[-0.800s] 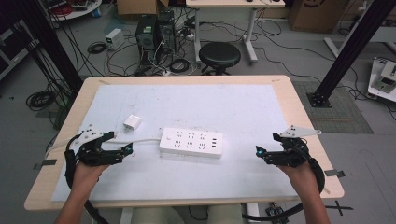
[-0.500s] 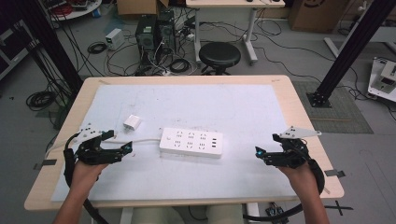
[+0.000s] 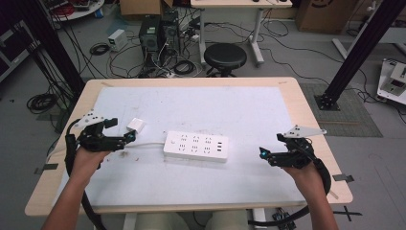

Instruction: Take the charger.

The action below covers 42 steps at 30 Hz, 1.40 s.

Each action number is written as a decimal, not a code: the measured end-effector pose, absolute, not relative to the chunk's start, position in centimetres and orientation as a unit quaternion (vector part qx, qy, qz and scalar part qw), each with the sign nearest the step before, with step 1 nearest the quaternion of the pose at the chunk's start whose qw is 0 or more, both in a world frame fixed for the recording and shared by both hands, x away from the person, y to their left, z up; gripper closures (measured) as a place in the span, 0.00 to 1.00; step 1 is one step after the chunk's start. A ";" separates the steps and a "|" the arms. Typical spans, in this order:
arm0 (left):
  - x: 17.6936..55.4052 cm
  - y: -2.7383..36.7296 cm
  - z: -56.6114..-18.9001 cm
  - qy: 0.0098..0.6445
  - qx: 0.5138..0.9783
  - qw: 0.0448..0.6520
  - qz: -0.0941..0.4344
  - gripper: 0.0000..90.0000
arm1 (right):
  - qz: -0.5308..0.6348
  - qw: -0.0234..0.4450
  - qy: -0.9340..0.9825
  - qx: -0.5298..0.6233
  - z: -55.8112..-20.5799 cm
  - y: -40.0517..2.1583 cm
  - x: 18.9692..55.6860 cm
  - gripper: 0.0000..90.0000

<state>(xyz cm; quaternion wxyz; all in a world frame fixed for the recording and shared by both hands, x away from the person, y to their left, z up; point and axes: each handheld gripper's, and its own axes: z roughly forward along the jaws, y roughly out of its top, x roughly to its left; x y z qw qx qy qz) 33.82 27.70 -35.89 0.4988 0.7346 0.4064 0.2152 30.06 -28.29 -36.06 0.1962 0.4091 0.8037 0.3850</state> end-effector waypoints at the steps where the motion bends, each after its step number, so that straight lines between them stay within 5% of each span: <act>1: 34.2 27.7 -35.8 0.408 0.736 0.497 0.214 0.10 | 0.385 0.196 0.805 0.407 -36.0 -28.2 30.1 0.18; 42: 43.8 27.9 -43.2 0.484 0.774 0.359 0.192 0.10 | 0.363 0.184 0.816 0.411 -36.5 -27.4 31.4 0.18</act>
